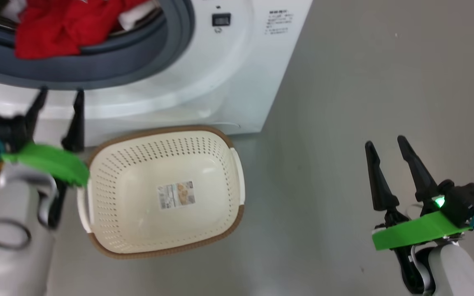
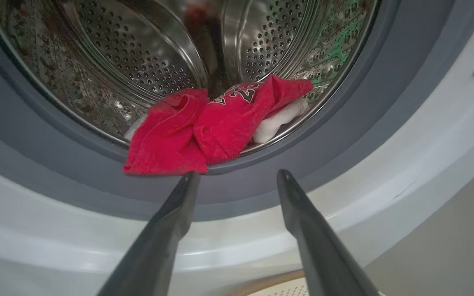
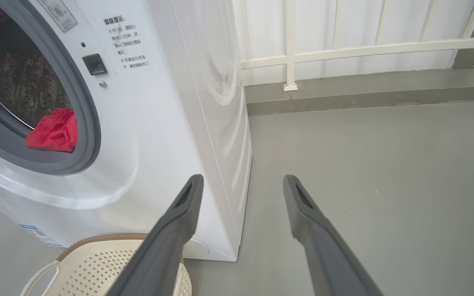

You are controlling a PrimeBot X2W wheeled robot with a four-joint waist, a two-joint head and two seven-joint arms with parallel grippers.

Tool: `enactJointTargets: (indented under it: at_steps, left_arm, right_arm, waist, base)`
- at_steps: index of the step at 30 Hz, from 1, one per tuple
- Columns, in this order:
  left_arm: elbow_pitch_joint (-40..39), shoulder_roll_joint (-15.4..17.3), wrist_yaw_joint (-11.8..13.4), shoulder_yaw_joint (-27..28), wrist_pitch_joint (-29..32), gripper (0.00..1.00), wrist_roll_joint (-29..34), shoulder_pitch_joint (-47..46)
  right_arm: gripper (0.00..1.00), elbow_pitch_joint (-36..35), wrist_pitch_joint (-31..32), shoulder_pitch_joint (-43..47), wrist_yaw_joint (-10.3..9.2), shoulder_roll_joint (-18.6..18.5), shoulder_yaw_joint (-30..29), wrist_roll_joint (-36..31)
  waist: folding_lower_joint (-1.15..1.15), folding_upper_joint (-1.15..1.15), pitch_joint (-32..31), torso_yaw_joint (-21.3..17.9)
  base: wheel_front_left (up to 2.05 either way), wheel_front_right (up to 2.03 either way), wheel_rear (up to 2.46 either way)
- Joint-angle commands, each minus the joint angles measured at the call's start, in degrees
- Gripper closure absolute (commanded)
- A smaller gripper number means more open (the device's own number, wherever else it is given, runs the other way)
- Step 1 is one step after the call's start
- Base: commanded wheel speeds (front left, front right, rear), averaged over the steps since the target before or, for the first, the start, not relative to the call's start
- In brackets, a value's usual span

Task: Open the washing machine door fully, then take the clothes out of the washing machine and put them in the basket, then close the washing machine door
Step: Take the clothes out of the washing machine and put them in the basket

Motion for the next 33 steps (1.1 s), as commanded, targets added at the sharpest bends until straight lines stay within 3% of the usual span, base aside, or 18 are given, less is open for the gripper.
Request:
enactJointTargets:
  at_steps: [1, 15, 33]
  left_arm:
    - [2.9, 3.2, 0.0, 0.8, 0.1, 0.00, 1.0, -5.9]
    - [21.5, 4.3, 0.5, -3.9, 1.4, 0.00, 5.0, -29.7]
    - [32.6, 5.9, 1.5, -7.8, 0.1, 0.00, 7.9, -39.1]
  right_arm:
    - [0.00, -1.8, -0.4, -1.7, 0.43, -0.2, 1.6, 0.9]
    - [0.00, -2.6, -0.4, -5.1, 0.43, -0.2, 2.8, 3.0]
    - [0.00, -3.4, -0.4, -6.6, 0.43, -0.2, 5.8, 4.5]
  waist:
    - [0.00, 0.00, 4.3, -3.1]
    - [0.00, 0.00, 10.0, -5.9]
    - [0.00, 0.00, 12.6, -8.9]
  base:
    - [0.00, 0.00, 0.00]
    - [0.00, 0.00, 0.00]
    - [0.00, 0.00, 0.00]
